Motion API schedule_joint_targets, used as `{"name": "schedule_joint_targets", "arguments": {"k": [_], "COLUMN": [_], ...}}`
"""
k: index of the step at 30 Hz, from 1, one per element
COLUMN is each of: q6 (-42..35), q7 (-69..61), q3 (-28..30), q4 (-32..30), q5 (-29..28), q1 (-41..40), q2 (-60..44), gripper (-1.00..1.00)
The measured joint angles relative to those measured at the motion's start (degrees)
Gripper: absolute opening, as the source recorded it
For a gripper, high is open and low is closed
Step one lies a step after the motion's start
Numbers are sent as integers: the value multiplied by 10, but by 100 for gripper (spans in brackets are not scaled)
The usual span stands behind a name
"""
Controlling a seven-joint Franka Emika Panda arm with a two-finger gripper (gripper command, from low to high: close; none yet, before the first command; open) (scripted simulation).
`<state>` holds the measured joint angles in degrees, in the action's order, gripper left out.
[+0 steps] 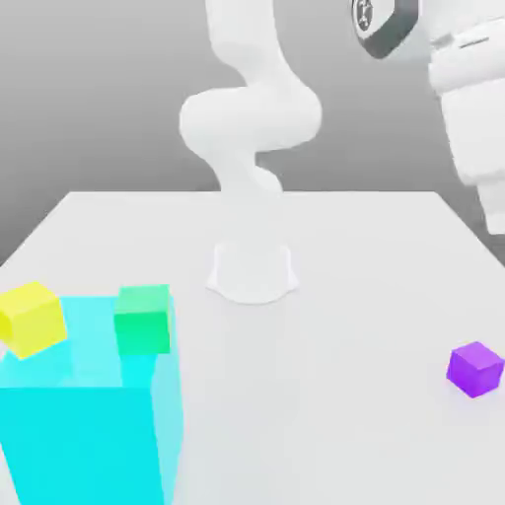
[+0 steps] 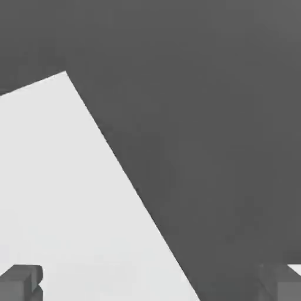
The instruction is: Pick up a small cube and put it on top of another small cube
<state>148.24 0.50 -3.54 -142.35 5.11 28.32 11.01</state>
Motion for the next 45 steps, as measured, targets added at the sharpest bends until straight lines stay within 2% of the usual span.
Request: {"name": "schedule_joint_targets", "arguments": {"k": [5, 9, 15, 16, 23, 29, 34, 45], "q6": [48, 85, 174, 187, 187, 97, -8, -237], "q7": [-104, -163, -151, -148, -147, -192, -336, -654], "q3": [-37, -54, -25, -19, -18, -43, 20, 158], "q4": [-30, -54, -45, -42, -42, -57, -1, 136], "q5": [-19, -67, -131, -136, -137, -92, -77, -82], "q1": [65, 104, 141, 146, 146, 118, 9, -247], "q2": [-98, -177, -300, -316, -318, -210, -150, -51], "gripper": [0, 0, 0, -100, -100, -100, -100, -100]}}
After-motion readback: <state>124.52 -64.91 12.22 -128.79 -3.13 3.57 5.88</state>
